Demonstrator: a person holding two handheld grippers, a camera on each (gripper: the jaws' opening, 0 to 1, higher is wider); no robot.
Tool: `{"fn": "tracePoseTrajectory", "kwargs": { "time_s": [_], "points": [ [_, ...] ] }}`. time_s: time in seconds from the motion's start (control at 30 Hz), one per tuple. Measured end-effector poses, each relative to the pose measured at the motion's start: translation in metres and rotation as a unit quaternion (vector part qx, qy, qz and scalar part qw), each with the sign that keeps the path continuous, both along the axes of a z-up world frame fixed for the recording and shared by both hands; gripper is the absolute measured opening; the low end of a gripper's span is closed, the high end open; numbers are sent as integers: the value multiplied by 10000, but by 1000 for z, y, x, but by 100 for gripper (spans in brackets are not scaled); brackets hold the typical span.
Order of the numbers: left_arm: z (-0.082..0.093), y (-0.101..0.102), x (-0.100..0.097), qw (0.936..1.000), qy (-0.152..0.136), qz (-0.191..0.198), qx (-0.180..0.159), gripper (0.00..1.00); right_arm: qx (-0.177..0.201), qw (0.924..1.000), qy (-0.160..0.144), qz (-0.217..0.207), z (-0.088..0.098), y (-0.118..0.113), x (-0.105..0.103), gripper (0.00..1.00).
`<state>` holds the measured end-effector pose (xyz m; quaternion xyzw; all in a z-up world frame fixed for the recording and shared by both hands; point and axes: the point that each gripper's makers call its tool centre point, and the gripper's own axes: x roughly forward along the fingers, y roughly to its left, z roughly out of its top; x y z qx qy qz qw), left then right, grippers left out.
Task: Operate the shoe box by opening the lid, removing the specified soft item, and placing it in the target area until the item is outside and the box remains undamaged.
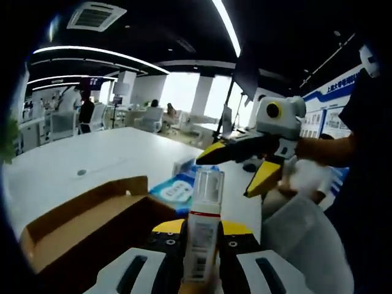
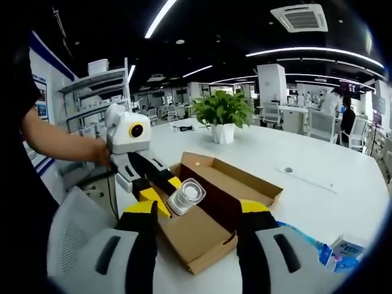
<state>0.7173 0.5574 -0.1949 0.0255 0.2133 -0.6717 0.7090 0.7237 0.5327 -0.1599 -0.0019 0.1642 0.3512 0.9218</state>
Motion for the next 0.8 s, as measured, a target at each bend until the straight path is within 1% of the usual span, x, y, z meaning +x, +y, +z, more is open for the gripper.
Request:
{"fn": "tracePoseTrajectory", "kwargs": {
  "time_s": [0.1, 0.2, 0.47, 0.6, 0.8],
  "points": [
    [3, -2, -4, 9999, 55, -69, -69, 20, 31, 10000, 1, 85, 1, 4, 0, 43],
    [6, -4, -6, 9998, 92, -94, -156, 20, 17, 9999, -21, 154, 1, 7, 0, 37],
    [10, -7, -12, 9992, 185, -229, -289, 20, 170, 9996, 31, 231, 1, 12, 1, 31],
    [11, -9, -16, 9986, 249, -316, -341, 20, 266, 9991, 53, 338, 3, 17, -1, 24],
    [9, -9, -20, 9982, 307, -411, -311, 20, 273, 9989, 90, 362, 3, 20, -3, 23]
  ]
}}
